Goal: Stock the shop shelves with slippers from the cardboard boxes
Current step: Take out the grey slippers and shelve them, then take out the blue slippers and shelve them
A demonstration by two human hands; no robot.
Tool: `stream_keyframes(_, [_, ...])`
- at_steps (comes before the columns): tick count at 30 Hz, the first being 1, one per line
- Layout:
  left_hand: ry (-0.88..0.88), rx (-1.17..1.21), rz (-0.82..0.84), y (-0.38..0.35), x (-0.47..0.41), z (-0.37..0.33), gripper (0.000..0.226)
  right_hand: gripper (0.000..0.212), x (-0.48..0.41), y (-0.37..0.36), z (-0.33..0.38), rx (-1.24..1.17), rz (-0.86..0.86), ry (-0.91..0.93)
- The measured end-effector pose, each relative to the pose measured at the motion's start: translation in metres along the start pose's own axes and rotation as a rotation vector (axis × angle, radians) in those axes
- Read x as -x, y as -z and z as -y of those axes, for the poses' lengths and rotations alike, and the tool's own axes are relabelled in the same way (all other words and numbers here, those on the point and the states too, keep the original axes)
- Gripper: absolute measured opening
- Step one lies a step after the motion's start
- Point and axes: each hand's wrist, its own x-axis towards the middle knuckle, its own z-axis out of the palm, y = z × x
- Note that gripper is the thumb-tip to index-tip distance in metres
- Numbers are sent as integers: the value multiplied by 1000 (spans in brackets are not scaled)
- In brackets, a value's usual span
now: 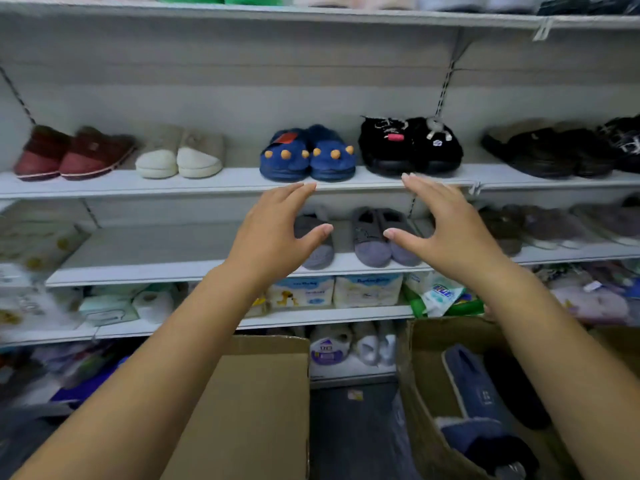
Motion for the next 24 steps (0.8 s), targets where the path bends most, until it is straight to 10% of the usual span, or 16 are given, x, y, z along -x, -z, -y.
stream_keyframes(24, [73,36,289,-269,-2,-228,68,81,144,114,-295,93,297,-232])
